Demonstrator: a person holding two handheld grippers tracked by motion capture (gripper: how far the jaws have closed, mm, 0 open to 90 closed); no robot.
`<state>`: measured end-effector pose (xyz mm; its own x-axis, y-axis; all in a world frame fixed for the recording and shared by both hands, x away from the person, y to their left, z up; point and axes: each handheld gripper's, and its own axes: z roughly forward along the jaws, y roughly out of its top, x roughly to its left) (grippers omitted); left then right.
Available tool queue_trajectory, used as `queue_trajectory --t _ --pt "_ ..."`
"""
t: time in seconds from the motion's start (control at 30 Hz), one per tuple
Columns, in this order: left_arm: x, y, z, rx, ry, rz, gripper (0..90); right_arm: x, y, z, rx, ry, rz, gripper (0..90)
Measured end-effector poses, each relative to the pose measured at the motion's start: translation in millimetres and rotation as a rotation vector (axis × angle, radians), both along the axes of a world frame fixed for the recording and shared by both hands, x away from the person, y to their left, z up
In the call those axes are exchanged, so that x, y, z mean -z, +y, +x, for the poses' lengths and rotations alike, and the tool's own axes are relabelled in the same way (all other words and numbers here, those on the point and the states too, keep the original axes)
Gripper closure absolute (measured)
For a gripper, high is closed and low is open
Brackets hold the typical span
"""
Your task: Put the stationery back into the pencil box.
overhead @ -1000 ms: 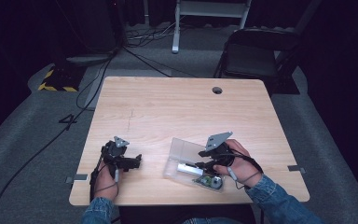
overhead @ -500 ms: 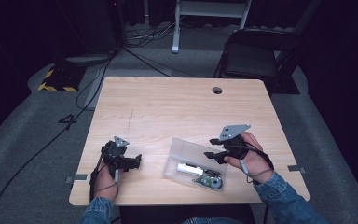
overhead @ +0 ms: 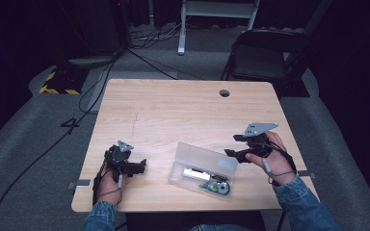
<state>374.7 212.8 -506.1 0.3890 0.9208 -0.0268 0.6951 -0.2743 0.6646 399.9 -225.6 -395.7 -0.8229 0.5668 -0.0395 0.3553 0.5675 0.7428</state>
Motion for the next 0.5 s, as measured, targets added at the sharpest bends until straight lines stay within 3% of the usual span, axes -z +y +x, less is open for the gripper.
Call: queue_trajectory --t 0.33,0.43,0.5 --pt "0.0 0.0 0.0 0.000 0.000 0.000 0.0 9.0 -38.1 20.6 0.140 0.003 0.027 28.8" --pt "0.0 0.0 0.0 0.000 0.000 0.001 0.0 16.3 -50.0 28.9 0.206 -0.037 0.032 29.2" --pt "0.0 0.0 -0.1 -0.001 0.000 0.001 0.0 22.6 -57.9 34.6 0.237 -0.032 0.019 29.2"
